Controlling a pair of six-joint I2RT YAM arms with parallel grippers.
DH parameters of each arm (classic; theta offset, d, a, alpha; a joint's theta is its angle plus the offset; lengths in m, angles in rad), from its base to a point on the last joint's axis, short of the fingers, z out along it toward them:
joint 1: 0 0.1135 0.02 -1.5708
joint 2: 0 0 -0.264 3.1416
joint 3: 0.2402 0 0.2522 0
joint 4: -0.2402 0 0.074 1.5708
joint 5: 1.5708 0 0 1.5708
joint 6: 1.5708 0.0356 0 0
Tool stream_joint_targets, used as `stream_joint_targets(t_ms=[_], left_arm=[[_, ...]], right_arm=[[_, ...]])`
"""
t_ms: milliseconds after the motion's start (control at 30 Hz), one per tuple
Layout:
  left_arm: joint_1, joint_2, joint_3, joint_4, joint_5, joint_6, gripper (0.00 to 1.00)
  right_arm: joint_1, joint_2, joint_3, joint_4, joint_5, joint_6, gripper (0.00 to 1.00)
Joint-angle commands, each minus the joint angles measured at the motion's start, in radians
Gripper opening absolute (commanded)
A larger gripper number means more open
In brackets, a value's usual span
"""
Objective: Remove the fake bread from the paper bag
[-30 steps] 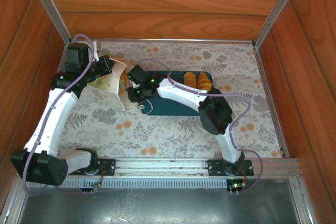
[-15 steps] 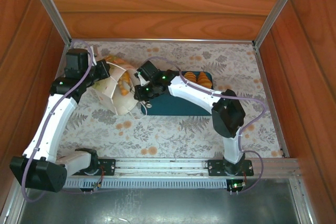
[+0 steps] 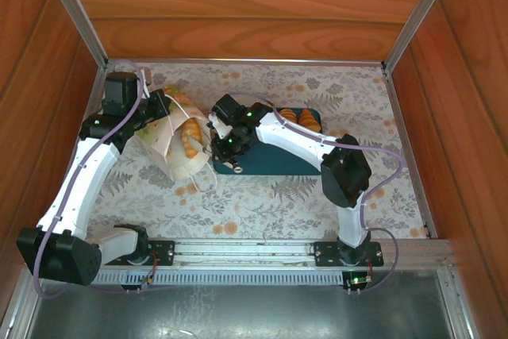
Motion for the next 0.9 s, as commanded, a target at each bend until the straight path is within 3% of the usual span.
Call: stream_joint_targets(t_ms=[0,500,667,867], left_arm=[[-0.015,0.010,0.028,0.038,0.006,-0.028,0.00],[-0.042,0.030,0.030,0.090,-0.004,-0.086,0.00],[-0.044,0.033,0.027,0.101,-0.005,-0.092,0.00],[-0.043,0.035,0.029,0.113,-0.005,-0.096,0.00]], right_arm=[[0.003,0.010,0.085,-0.119,0.099,-0.060,0.40],[0.083,-0.077,0.050,0.006,0.337,-0.016,0.48],[0.126,-0.061,0.037,0.058,0.451,-0.060,0.48],[0.142,0.016,0.105,0.027,0.481,-0.076,0.49]])
